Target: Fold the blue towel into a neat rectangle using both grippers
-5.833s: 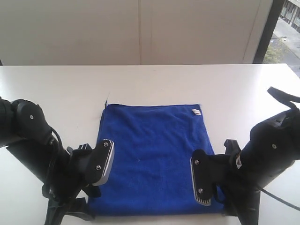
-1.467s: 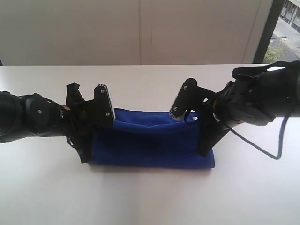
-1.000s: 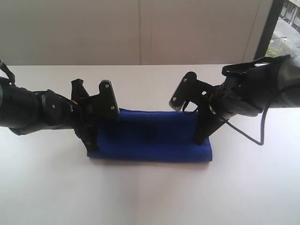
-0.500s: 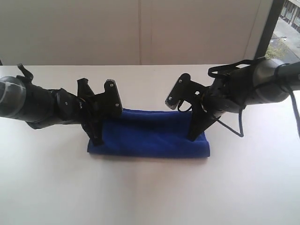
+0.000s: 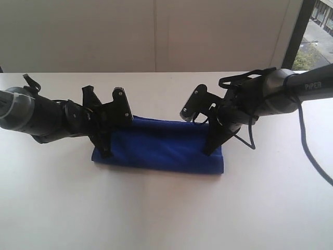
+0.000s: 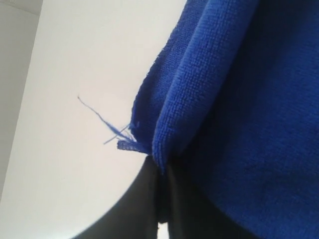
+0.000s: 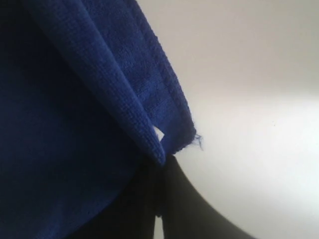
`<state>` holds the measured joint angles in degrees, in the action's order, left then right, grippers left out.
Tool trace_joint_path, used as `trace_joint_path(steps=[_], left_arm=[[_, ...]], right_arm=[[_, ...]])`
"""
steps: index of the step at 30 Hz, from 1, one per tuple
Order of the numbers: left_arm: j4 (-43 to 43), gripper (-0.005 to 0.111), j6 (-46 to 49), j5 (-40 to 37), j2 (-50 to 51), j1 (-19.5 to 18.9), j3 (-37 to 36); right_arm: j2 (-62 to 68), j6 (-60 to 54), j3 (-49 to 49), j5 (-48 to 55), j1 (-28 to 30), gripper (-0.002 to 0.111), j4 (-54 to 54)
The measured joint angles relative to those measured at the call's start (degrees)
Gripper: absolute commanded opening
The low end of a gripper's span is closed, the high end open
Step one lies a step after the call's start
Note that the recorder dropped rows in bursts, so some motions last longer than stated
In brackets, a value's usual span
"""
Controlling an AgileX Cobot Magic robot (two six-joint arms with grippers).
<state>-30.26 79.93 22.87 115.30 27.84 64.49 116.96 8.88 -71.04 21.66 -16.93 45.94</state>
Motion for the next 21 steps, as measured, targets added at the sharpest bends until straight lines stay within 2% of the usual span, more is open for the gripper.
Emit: trace_joint_path(steps=[13, 15, 18, 21], left_arm=[[3.5, 0.0, 0.0, 3.7, 0.0, 0.0, 0.0], [5.3, 0.0, -0.1, 4.7, 0.0, 0.0, 0.0], [11.5, 0.0, -5.6, 5.5, 0.3, 0.0, 0.0], [16.3, 0.0, -9.7, 9.8, 2.5, -0.1, 0.0]], right_arm=[[0.1, 1.1, -0.2, 0.0, 0.0, 0.0, 0.0], [0.1, 1.2, -0.2, 0.0, 0.0, 0.0, 0.0], [0.3, 2.0, -0.2, 0.2, 0.0, 0.0, 0.0], [1.0, 2.7, -0.2, 0.2, 0.0, 0.0, 0.0]])
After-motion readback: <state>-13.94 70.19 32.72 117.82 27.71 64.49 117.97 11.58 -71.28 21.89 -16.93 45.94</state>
